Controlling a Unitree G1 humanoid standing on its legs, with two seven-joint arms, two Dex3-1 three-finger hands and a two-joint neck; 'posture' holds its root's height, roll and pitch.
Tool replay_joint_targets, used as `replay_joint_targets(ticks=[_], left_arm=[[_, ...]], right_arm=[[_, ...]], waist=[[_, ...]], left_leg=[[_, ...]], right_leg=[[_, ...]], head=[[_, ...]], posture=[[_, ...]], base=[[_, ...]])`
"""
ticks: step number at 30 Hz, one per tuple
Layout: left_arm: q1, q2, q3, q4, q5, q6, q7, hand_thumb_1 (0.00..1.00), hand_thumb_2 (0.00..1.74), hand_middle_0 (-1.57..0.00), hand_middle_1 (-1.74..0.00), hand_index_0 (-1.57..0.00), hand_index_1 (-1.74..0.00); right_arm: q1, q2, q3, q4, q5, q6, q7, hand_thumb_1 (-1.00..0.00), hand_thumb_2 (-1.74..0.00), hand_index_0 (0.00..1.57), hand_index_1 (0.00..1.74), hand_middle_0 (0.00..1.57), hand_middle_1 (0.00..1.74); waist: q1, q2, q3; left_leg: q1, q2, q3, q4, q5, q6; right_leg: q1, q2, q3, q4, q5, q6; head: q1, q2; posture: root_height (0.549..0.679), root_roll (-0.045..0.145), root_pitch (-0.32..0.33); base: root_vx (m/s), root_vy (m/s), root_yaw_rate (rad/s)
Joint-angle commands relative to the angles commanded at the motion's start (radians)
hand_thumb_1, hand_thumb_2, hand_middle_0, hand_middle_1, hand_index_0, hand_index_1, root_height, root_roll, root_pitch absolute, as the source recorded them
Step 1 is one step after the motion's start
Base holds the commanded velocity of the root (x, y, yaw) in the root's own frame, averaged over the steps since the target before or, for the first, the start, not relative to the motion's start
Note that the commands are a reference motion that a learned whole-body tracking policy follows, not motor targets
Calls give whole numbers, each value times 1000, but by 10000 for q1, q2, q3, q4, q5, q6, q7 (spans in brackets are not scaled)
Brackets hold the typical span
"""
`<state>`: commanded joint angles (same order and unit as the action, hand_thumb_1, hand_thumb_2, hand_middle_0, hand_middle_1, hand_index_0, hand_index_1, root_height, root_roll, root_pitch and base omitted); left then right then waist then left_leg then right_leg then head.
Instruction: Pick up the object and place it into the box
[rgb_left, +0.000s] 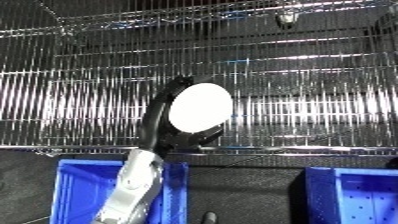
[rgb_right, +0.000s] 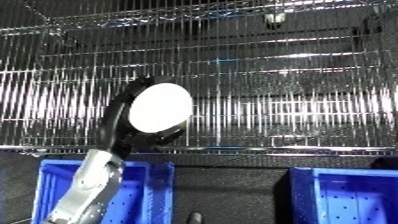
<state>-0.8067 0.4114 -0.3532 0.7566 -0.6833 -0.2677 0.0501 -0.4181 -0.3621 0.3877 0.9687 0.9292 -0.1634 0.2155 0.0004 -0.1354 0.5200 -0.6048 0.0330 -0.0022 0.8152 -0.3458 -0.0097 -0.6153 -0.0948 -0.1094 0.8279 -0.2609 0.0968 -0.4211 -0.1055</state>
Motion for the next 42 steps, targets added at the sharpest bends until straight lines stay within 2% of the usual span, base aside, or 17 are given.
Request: replay_joint_targets(ticks=[2,6,12,17,22,26,30,34,37,42], left_arm=[[82,20,67,18,-113,-69,-34,1000,1740,-1570,-1740,-1570,-1740],[327,28,273,-2,-513,-93,23,1000,1740,-1570,-1740,-1570,-1740],[917,-69,686,-313,-1819,111,-181,1000,1740,-1570,-1740,-1570,-1740],[1412,-101,1148,-987,-2299,-460,-400,1000,1740,-1570,-1740,-1570,-1740],[2239,12,1808,-1911,-2670,-1089,-512,1000,1740,-1570,-1740,-1570,-1740],[3063,199,2462,-2765,-2570,-2030,-495,1000,1740,-1570,-1740,-1570,-1740],[4030,444,3195,-3656,-1658,-2994,24,1000,1740,-1570,-1740,-1570,-1740],[4760,626,3804,-3699,-1596,-3041,459,1000,1740,-1570,-1740,-1570,-1740],[5197,597,4229,-3224,-2359,-2880,620,1000,1740,-1570,-1740,-1570,-1740],[5723,619,4709,-1644,-3278,-3108,706,1000,1740,-1570,-1740,-1570,-1740]], right_arm=[[23,-6,-19,-6,-22,2,11,0,0,0,0,0,0],[41,45,-55,25,-66,-40,-29,0,0,0,0,0,0],[135,96,-180,17,-114,-111,-134,0,0,0,0,0,0],[308,70,-332,-73,-81,-172,-252,0,0,0,0,0,0],[702,49,-608,-48,34,-436,-298,0,0,0,0,0,0],[1119,9,-878,47,200,-700,-211,0,0,0,0,0,0],[1578,28,-1100,126,441,-1002,-166,0,0,0,0,0,0],[1796,-2,-1288,395,580,-1182,-77,0,0,0,0,0,0],[1820,-52,-1448,552,638,-1160,-15,0,0,0,0,0,0],[1766,-153,-1565,798,739,-1117,89,0,0,0,0,0,0]], waist=[[15,32,0],[88,117,0],[247,238,0],[406,341,0],[669,500,0],[935,623,0],[1256,747,0],[1482,880,0],[1579,975,0],[1654,1057,0]], left_leg=[[64,-6,7,-52,10,-6],[210,-27,8,-183,54,-31],[373,-86,-22,-374,128,-45],[433,-157,-67,-484,173,-54],[508,-295,-137,-586,212,-58],[566,-427,-203,-668,235,-49],[527,-559,-291,-701,262,-33],[480,-675,-375,-654,269,-13],[480,-756,-421,-654,291,-10],[497,-829,-455,-702,370,-26]], right_leg=[[48,-14,2,-30,-13,-11],[170,-52,-3,-107,-30,-31],[317,-138,-67,-209,-25,-32],[368,-229,-151,-253,-33,-47],[470,-356,-274,-308,-75,-89],[560,-461,-400,-298,-165,-150],[568,-541,-544,-178,-298,-235],[591,-583,-659,-70,-422,-294],[649,-601,-718,-58,-496,-326],[747,-617,-795,-34,-649,-413]], head=[[-19,-23],[16,-122],[154,-172],[387,-245],[440,-471],[534,-461],[836,-582],[830,-644],[453,-723],[-870,-1053]], posture=[[621,-8,89],[623,-5,85],[625,-2,82],[626,3,82],[628,11,81],[629,18,80],[629,22,82],[628,26,81],[629,30,81],[629,33,80]], base=[[-5,11,34],[-10,10,55],[-28,0,84],[-40,-1,103],[-30,-13,157],[-15,-35,178],[-12,-49,183],[-11,-24,145],[-11,-5,118],[-6,-1,88]])
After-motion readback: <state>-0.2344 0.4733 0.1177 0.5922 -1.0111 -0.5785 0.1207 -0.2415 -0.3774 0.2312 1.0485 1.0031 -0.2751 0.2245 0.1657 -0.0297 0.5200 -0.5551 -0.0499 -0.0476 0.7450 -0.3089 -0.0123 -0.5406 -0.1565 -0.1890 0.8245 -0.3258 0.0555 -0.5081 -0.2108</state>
